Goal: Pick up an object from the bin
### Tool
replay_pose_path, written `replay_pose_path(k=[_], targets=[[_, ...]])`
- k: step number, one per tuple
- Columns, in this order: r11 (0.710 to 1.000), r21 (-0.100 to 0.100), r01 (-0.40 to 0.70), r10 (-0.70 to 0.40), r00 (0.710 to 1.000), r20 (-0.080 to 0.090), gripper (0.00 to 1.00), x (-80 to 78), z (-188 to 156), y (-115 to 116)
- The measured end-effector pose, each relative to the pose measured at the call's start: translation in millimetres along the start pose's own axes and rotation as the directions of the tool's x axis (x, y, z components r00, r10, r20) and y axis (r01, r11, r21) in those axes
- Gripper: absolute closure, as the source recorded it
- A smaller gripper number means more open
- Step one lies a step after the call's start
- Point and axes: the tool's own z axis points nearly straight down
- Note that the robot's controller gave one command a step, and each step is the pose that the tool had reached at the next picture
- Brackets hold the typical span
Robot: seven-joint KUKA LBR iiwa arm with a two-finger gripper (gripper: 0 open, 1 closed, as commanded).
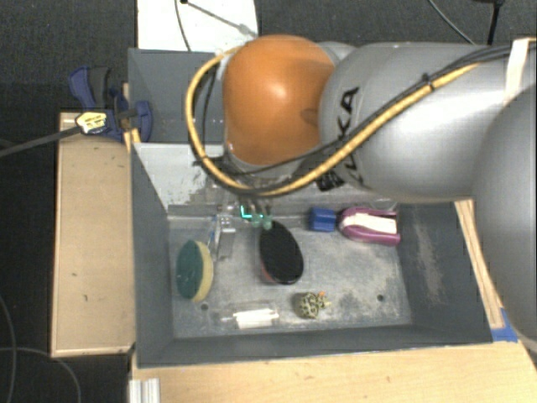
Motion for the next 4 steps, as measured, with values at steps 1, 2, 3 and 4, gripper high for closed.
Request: replay_pose_path(k=[1,2,3,4], targets=[[0.906,0.002,0.422,-0.422,0.906,0.001,0.00,-20.7,168,-11],[0.682,0.003,0.731,-0.731,0.682,0.005,0.00,37.9,135,12],[0.139,0.007,0.990,-0.990,0.139,0.004,0.00,18.2,135,-2],[-0.240,0.005,0.971,-0.971,-0.240,0.002,0.00,-11.9,166,17]])
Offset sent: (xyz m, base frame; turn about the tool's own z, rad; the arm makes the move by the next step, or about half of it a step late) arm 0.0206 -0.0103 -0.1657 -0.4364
